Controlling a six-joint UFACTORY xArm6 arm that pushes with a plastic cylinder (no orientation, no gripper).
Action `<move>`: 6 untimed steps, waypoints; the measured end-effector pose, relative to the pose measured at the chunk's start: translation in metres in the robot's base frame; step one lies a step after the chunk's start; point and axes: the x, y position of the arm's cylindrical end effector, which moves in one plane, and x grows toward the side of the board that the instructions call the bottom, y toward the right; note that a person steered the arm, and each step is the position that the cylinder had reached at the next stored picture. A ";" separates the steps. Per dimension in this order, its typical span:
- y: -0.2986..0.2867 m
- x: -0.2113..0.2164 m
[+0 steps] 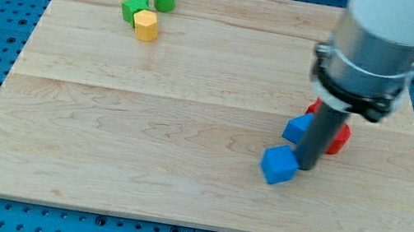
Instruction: Push the blue cube right and down a bit
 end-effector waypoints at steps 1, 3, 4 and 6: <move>-0.056 -0.019; -0.095 -0.042; -0.095 -0.042; -0.121 -0.058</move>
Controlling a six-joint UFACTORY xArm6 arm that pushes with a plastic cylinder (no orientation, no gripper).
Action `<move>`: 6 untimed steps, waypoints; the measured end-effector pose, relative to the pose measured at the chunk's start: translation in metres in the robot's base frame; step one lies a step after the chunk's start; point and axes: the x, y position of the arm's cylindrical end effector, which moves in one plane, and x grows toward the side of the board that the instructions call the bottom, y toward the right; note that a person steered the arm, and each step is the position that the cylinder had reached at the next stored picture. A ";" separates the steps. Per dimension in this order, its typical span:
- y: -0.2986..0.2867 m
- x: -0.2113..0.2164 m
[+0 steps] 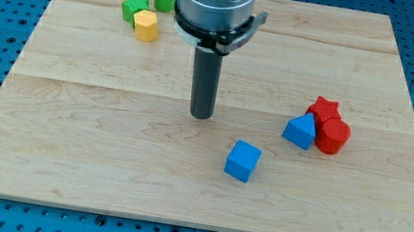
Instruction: Push the blue cube right and down a bit
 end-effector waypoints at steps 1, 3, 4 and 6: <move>0.000 -0.014; 0.000 -0.044; 0.006 -0.044; 0.023 -0.001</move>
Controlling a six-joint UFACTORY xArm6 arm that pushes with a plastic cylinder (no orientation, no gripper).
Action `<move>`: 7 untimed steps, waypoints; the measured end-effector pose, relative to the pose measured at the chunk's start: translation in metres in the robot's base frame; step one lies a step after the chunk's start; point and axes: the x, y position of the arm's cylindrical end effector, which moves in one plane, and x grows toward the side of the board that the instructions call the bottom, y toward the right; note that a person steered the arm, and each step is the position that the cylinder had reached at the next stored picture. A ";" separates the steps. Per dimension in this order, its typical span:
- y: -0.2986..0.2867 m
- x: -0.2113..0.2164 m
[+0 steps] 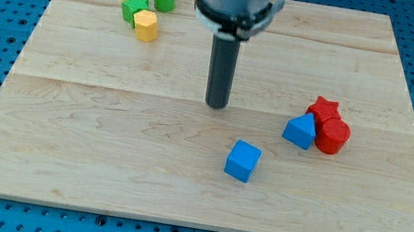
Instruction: Push the blue cube right and down a bit
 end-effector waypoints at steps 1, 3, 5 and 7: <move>0.001 0.028; 0.002 0.029; 0.002 0.034; 0.001 0.039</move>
